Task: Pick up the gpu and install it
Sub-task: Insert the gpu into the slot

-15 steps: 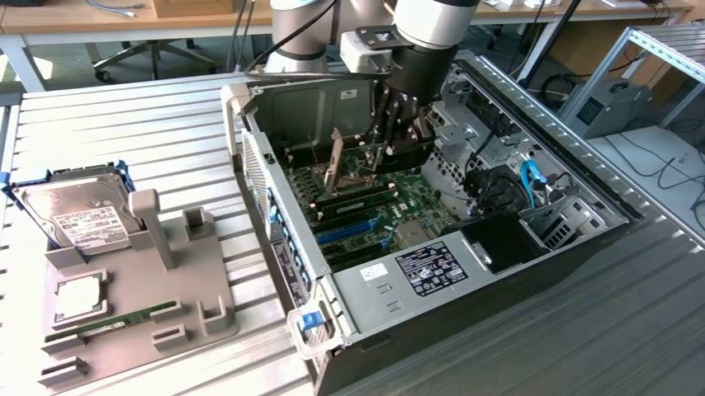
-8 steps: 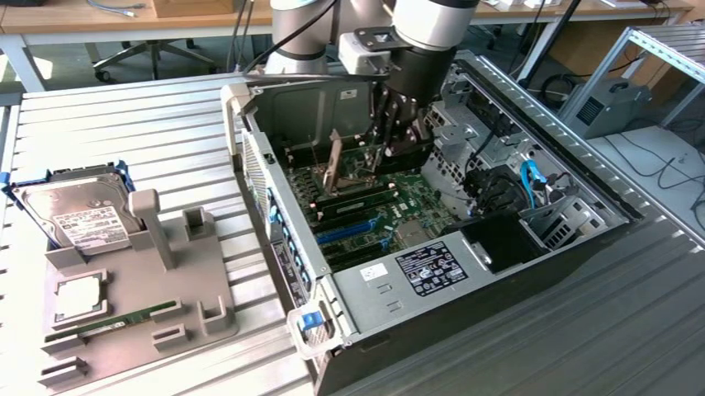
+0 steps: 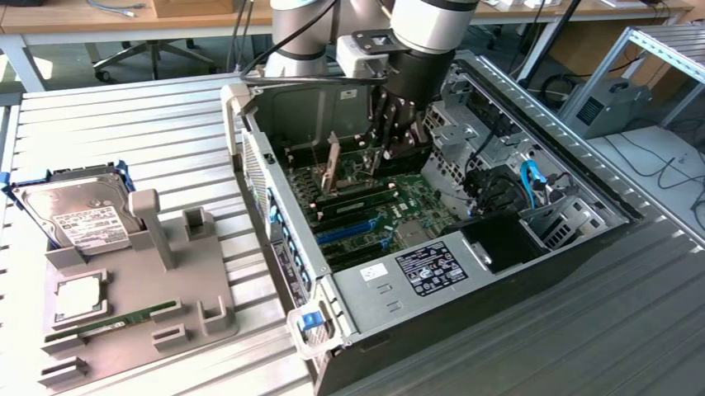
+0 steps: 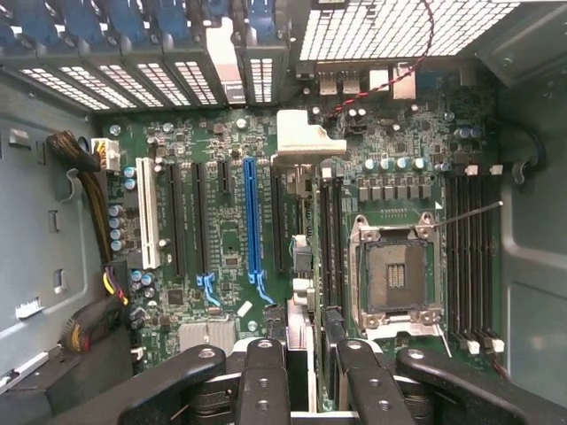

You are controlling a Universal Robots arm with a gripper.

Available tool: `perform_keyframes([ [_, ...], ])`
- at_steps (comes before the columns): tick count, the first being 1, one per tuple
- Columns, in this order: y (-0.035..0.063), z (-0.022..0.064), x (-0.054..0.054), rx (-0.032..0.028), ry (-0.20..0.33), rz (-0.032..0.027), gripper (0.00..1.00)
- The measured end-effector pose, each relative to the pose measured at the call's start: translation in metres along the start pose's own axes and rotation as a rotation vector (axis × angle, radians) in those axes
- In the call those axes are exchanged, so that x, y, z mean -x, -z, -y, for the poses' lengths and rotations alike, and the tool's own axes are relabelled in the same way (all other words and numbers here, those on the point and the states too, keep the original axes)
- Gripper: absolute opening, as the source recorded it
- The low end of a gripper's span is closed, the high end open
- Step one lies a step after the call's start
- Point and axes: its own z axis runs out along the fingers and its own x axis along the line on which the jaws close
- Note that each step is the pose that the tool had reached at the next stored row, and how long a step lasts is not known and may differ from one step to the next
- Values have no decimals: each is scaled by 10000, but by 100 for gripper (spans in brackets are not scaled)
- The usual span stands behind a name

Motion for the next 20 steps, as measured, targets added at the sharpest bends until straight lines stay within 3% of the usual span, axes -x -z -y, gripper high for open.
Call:
perform_keyframes([
  [20,-54,-45,-36,-1,-17,1,27],
])
